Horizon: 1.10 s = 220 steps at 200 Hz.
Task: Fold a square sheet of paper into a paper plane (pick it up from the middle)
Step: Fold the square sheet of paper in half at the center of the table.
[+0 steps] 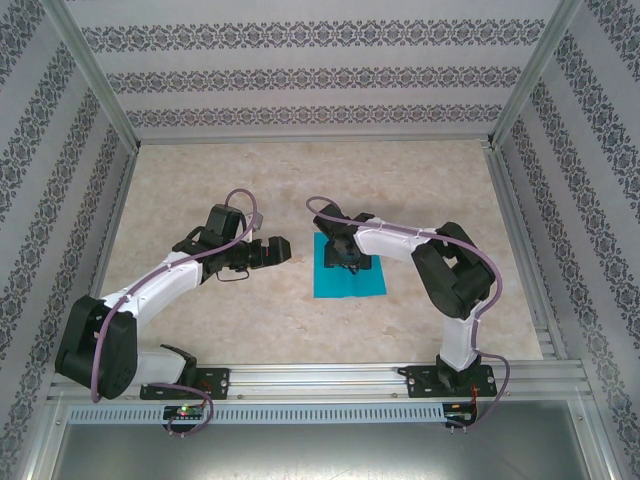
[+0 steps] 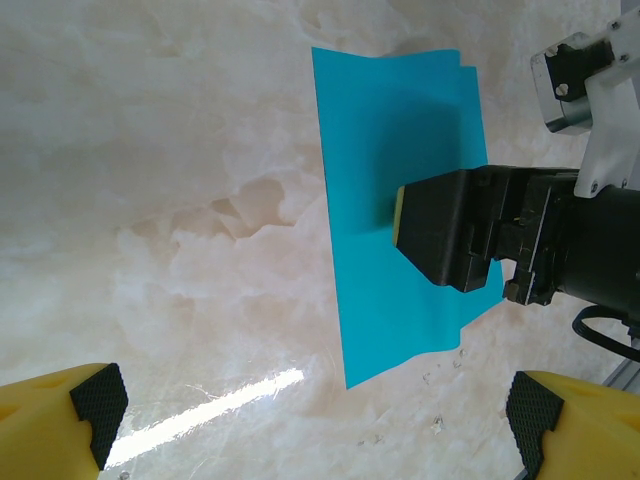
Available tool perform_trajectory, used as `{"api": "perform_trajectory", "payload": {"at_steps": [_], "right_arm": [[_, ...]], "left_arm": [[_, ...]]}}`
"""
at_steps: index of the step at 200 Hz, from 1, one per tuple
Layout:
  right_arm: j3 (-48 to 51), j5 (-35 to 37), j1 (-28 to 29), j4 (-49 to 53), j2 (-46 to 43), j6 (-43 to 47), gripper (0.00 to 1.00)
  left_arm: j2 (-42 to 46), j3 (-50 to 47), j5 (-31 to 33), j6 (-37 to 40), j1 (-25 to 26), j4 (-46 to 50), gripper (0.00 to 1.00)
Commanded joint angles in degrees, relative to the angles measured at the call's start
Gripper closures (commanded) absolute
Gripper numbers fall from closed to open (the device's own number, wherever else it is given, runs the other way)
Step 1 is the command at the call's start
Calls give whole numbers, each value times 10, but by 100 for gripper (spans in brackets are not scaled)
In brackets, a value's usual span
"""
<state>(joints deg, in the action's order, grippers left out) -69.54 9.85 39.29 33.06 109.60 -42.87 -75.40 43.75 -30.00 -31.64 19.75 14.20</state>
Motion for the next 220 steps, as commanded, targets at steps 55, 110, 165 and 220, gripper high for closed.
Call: {"api": "perform_trajectory", "payload": {"at_steps": [55, 110, 165, 220], "right_arm": [[27, 32, 5, 2, -47, 4, 61], [24, -16, 9, -34, -114, 6, 80], [61, -170, 8, -177, -220, -21, 83], [190, -322, -37, -384, -252, -117, 82]], "left_arm": [[0, 16, -2, 8, -7, 8, 0], [21, 40, 18, 18, -7, 47, 0], [79, 70, 25, 3, -15, 95, 0], [58, 79, -26, -41, -15, 54, 1]]}}
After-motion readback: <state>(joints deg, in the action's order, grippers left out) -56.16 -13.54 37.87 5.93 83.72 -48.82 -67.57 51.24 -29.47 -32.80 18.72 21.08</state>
